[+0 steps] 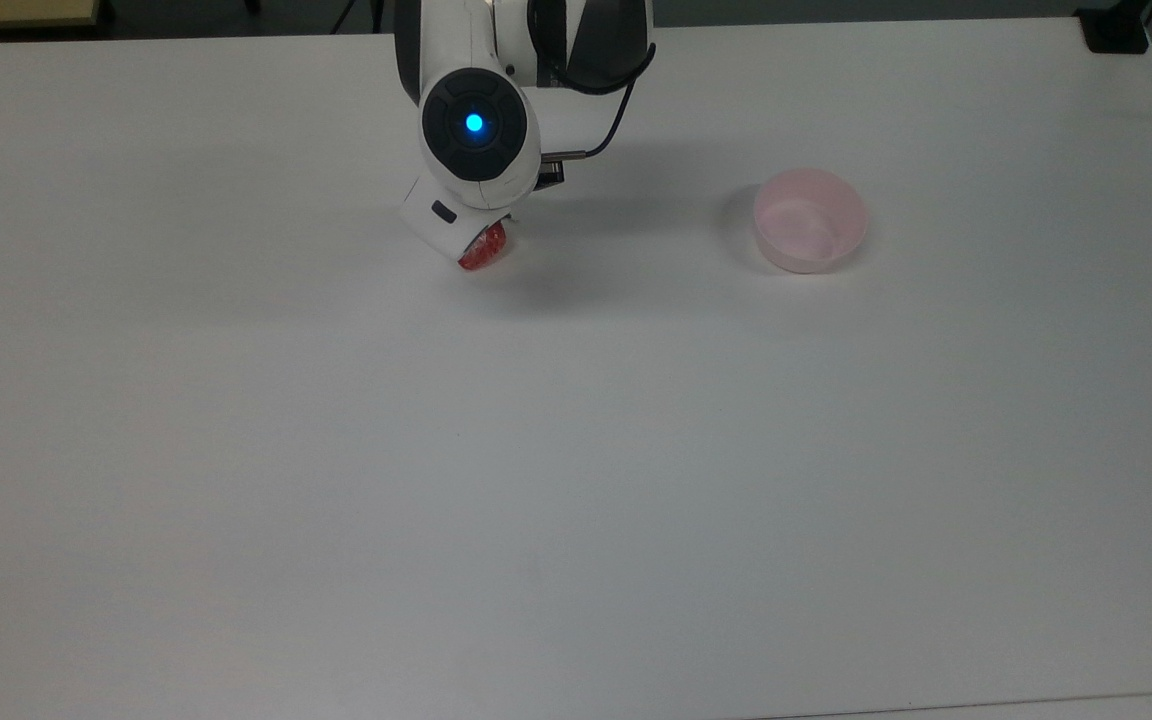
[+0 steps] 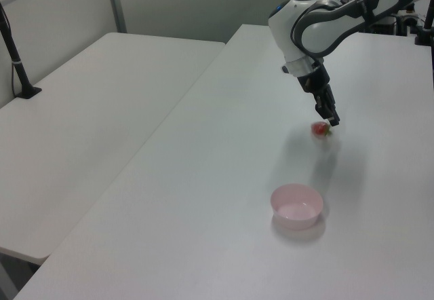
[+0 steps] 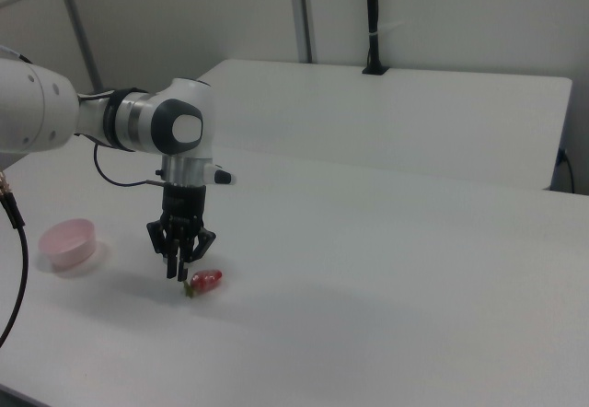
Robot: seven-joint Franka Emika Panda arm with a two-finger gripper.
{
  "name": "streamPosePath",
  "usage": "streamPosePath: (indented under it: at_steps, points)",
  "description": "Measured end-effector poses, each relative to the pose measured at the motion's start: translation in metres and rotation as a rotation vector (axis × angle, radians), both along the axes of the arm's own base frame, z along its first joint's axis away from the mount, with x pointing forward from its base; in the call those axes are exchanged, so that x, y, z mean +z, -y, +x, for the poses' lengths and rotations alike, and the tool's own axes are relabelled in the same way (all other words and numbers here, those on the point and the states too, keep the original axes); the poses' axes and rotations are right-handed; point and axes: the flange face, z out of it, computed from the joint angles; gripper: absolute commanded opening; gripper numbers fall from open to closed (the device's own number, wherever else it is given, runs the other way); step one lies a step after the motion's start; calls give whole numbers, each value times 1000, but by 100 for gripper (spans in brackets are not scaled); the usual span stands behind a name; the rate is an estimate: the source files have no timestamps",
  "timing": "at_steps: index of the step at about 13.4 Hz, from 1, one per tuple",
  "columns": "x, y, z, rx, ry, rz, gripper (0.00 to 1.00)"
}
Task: Pick up strawberry from bowl
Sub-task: 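Lower the strawberry onto the table, open the gripper, raise it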
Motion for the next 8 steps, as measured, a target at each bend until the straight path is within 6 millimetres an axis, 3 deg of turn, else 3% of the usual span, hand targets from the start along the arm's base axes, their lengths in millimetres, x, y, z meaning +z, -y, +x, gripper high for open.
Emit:
streamPosePath:
  at_steps: [3,5,8]
  points:
    - [9,0,1,-2,18,0,100]
    - [31,-1,4,-1,58,3,100]
    - [107,-1,10,-22,206,-20,100]
